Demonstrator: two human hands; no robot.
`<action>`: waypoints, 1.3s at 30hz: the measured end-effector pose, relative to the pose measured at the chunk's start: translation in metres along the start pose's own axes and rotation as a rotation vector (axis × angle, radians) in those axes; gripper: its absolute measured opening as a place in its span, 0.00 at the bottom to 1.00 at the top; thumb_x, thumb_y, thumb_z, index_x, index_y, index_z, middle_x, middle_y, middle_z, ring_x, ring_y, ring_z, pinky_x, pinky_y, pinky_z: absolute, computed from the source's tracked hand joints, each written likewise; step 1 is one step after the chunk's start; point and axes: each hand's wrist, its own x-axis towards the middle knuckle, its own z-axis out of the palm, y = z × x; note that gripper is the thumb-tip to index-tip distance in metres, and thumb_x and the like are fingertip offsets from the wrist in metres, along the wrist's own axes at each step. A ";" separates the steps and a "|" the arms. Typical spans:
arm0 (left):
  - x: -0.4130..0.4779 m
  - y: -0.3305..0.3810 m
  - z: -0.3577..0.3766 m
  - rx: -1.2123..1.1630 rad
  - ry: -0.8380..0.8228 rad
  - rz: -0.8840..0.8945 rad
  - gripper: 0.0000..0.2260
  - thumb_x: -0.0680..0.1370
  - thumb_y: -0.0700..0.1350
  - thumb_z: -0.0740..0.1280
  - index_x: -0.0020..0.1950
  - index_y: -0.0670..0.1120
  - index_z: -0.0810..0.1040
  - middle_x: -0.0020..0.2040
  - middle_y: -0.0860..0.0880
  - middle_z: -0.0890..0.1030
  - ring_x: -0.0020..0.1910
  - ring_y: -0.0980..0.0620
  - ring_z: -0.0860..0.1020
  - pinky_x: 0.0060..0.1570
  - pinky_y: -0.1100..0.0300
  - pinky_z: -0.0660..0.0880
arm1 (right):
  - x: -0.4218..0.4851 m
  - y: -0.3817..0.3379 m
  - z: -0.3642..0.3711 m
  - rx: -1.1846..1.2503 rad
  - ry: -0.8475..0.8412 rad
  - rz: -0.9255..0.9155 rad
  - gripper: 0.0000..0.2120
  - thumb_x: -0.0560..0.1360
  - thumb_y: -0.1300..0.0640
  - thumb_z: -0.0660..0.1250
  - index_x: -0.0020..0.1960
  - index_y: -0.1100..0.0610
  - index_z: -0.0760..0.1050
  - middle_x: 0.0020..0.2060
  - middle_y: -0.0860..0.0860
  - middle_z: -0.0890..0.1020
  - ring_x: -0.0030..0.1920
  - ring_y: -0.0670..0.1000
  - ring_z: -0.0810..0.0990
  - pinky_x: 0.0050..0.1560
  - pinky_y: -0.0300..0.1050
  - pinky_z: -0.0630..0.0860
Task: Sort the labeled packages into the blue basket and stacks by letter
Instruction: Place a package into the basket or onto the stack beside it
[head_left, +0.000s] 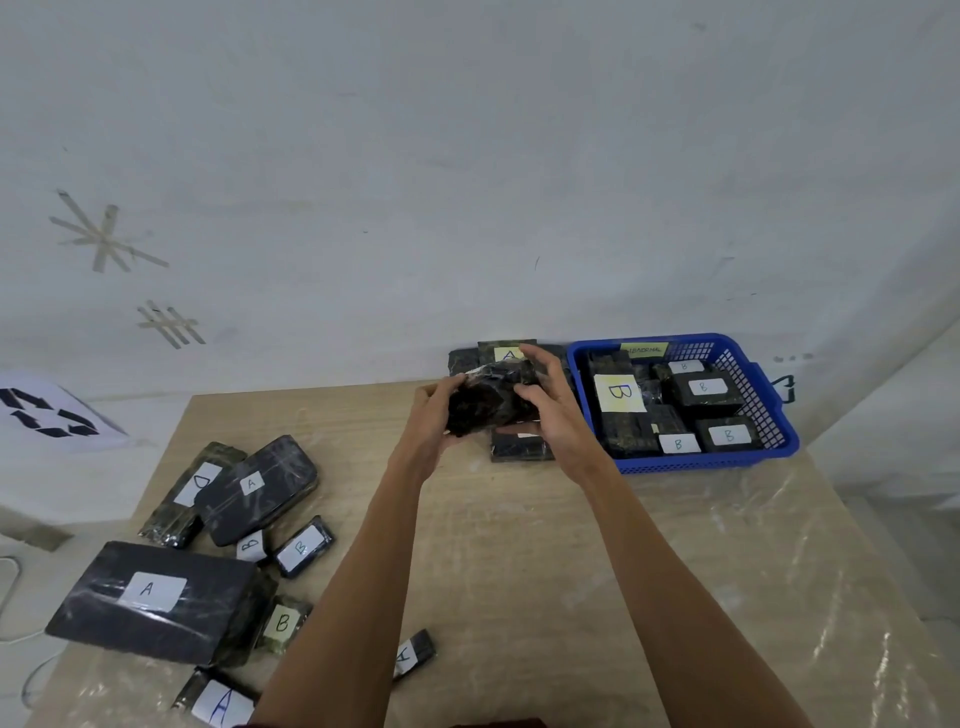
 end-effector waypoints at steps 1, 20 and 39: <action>0.000 0.001 -0.001 -0.029 0.039 0.028 0.24 0.77 0.55 0.70 0.65 0.41 0.70 0.60 0.44 0.78 0.58 0.47 0.79 0.45 0.50 0.81 | 0.001 0.002 -0.003 0.000 0.024 -0.001 0.19 0.84 0.62 0.59 0.72 0.47 0.67 0.62 0.53 0.76 0.60 0.53 0.80 0.47 0.52 0.84; 0.012 -0.009 -0.022 -0.008 -0.086 0.111 0.15 0.76 0.36 0.72 0.62 0.42 0.79 0.52 0.43 0.84 0.47 0.49 0.81 0.47 0.55 0.78 | 0.011 0.047 -0.022 -0.202 0.246 0.113 0.19 0.79 0.46 0.69 0.68 0.47 0.74 0.58 0.54 0.81 0.60 0.56 0.80 0.63 0.63 0.77; 0.035 -0.038 0.105 0.158 -0.210 0.001 0.15 0.78 0.40 0.72 0.64 0.47 0.79 0.56 0.45 0.81 0.53 0.48 0.82 0.47 0.52 0.83 | 0.000 0.038 -0.160 -0.182 0.303 0.221 0.16 0.80 0.53 0.69 0.66 0.52 0.71 0.55 0.55 0.82 0.56 0.56 0.83 0.58 0.61 0.80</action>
